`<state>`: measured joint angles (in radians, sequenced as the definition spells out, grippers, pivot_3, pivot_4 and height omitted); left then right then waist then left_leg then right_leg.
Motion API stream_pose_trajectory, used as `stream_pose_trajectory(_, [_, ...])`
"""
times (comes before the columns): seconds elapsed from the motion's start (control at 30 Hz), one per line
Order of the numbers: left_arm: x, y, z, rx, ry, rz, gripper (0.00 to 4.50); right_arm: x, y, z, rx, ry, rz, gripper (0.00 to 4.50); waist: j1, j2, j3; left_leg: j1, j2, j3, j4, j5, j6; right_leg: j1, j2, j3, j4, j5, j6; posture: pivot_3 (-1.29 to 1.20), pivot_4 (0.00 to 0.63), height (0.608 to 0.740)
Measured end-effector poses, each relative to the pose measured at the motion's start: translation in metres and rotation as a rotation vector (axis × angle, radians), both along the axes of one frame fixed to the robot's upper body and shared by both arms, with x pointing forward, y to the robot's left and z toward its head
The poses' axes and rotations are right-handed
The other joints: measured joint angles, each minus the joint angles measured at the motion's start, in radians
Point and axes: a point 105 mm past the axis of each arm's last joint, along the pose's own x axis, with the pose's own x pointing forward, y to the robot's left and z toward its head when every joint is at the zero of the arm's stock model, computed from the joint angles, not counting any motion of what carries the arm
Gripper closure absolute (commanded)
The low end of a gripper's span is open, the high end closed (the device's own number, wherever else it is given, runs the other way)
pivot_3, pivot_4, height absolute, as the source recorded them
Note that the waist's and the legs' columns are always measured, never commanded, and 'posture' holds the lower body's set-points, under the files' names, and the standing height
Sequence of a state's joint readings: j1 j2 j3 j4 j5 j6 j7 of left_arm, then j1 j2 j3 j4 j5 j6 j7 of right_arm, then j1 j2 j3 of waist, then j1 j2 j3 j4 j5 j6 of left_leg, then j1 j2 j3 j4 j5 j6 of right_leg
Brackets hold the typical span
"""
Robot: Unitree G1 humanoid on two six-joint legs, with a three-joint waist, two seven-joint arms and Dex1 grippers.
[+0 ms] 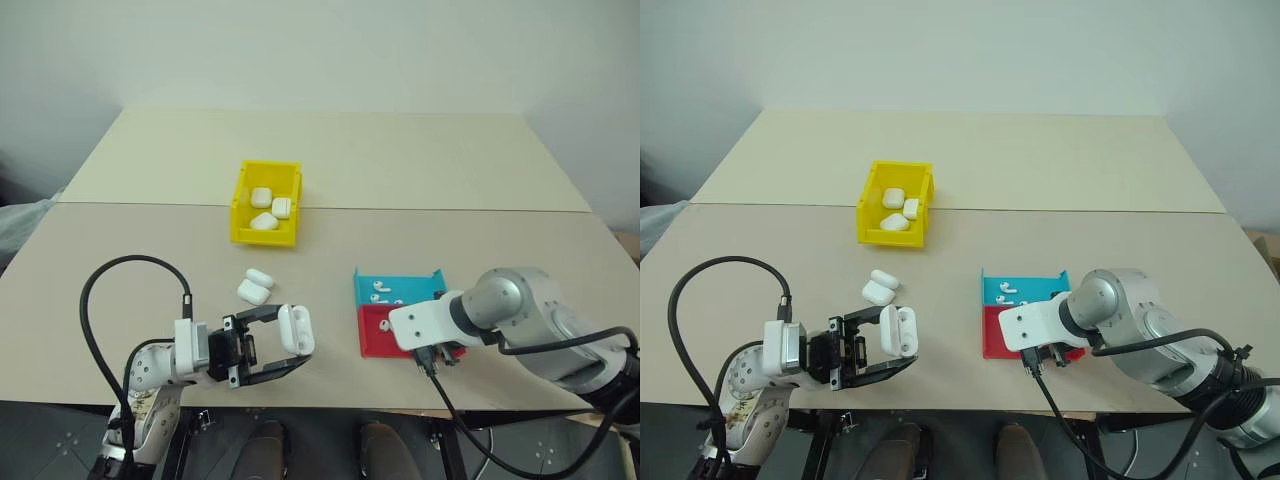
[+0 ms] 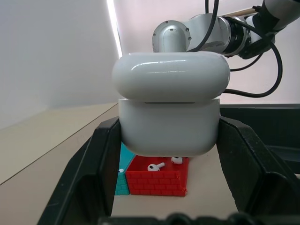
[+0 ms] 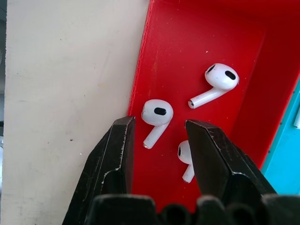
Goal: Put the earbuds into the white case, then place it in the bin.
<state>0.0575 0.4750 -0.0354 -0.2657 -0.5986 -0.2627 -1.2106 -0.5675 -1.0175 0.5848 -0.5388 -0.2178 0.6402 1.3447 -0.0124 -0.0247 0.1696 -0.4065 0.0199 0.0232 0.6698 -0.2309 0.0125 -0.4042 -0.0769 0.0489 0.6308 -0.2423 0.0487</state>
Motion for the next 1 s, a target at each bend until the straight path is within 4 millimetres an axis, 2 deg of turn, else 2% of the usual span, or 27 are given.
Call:
stream_pose_trajectory(0.73, [-0.0002,-0.0011,0.0011,0.006,-0.003,0.034,1.73,0.0028,0.0043,-0.003,0.007,-0.003,0.001,2.39,0.0,0.0,0.0,0.0,0.0,0.0,0.0,0.0,0.0,0.0,0.0,0.0,0.0,0.0,0.0,0.0,0.15,0.74])
stream_pose_trajectory(0.83, [-0.0001,-0.0012,0.001,0.007,-0.002,0.036,1.73,0.0024,0.0041,-0.0034,0.006,-0.001,0.0,3.03,0.0,0.0,0.0,0.0,0.0,0.0,0.0,0.0,0.0,0.0,0.0,0.0,0.0,0.0,0.0,0.0,0.15,0.74])
stream_pose_trajectory(0.9, [0.0002,-0.0011,0.0011,0.006,-0.002,0.038,1.73,0.0023,0.0041,-0.0036,0.006,0.0,0.0,3.64,0.0,0.0,0.0,0.0,0.0,0.0,0.0,0.0,0.0,0.0,0.0,0.0,0.0,0.0,0.0,0.0,0.15,0.74])
stream_pose_trajectory(1.0, [0.0005,-0.0012,0.0018,0.004,0.0,0.043,1.73,0.0032,0.0056,-0.004,0.008,-0.008,0.001,3.64,0.0,0.0,0.0,0.0,0.0,0.0,0.0,0.0,0.0,0.0,0.0,0.0,0.0,0.0,0.0,0.0,0.15,0.74])
